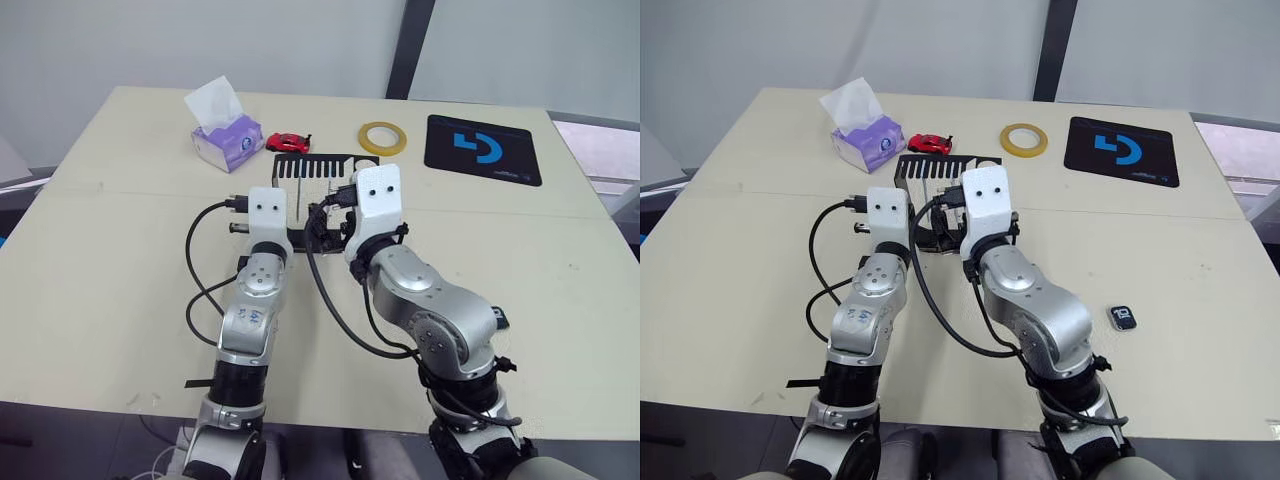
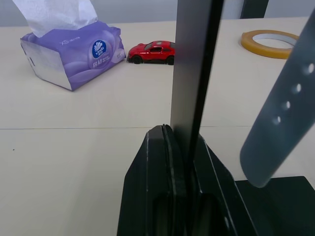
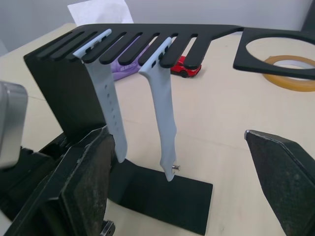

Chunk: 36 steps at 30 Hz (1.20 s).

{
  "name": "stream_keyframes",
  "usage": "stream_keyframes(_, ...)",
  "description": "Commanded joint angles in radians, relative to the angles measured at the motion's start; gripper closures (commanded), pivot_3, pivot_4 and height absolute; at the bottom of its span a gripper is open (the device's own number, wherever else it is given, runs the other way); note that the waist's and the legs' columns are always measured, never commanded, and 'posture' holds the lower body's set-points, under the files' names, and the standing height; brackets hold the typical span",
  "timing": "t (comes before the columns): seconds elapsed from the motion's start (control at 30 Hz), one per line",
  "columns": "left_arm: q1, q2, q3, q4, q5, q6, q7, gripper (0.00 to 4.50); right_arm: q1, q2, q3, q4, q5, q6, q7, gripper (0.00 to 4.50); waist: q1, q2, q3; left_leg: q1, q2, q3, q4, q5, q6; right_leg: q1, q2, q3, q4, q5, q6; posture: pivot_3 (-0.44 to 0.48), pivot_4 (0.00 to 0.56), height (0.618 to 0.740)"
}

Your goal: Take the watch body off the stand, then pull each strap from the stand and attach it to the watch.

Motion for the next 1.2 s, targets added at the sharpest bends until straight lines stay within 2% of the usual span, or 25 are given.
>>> stream_keyframes(0.03, -0.006, -0.014, -0.007, 0.013, 0.009, 0.003, 0.0, 4.46, -0.04, 0.027, 0.008, 0.048, -0.079, -0.093, 0.017, 0.0, -0.001, 0.0, 0.0, 0.0, 0.0, 0.0, 0.0, 0.0, 0.0, 0.0, 0.0, 0.0, 0.0, 0.0, 0.0, 0.0, 0.15, 0.738)
stream_keyframes(0.23, -0.005, -0.022, -0.01, 0.0, 0.014, 0.012, 0.001, 4.46, -0.053, 0.075, 0.005, 0.146, -0.154, -0.171, 0.029, 0.0, -0.001, 0.0, 0.0, 0.0, 0.0, 0.0, -0.001, 0.0, 0.0, 0.0, 0.0, -0.004, 0.0, 0.0, 0.0, 0.0, 0.15, 0.738)
stream_keyframes(0.63, -0.004, -0.032, -0.011, -0.015, 0.02, 0.024, 0.009, 4.46, -0.019, 0.127, 0.012, 0.166, -0.259, -0.226, 0.046, 0.0, -0.001, 0.0, 0.0, 0.0, -0.001, -0.001, -0.001, 0.0, 0.0, 0.0, -0.003, -0.012, 0.0, 0.0, 0.0, 0.0, 0.15, 0.738)
stream_keyframes(0.73, -0.004, -0.034, -0.012, -0.015, 0.019, 0.026, 0.011, 4.5, -0.008, 0.13, 0.013, 0.167, -0.265, -0.222, 0.064, 0.84, -0.001, 0.0, 0.0, 0.0, -0.001, -0.001, -0.001, 0.0, 0.0, 0.0, -0.003, -0.013, -0.001, 0.0, 0.0, 0.0, 0.15, 0.738)
stream_keyframes(0.9, -0.008, -0.035, -0.011, -0.012, 0.017, 0.026, 0.012, 4.5, -0.003, 0.141, 0.018, 0.179, -0.276, -0.222, 0.09, 3.28, -0.001, 0.0, 0.0, -0.001, -0.001, -0.002, -0.001, 0.0, 0.0, 0.0, -0.003, -0.014, -0.001, 0.0, 0.0, 0.0, 0.15, 0.738)
stream_keyframes(1.2, -0.008, -0.034, -0.011, -0.011, 0.015, 0.024, 0.007, 4.5, -0.004, 0.158, 0.006, 0.19, -0.295, -0.237, 0.101, 3.28, -0.001, 0.0, 0.0, -0.001, -0.001, -0.002, -0.002, 0.0, 0.0, 0.0, -0.005, -0.017, -0.001, 0.0, 0.0, 0.0, 0.15, 0.738)
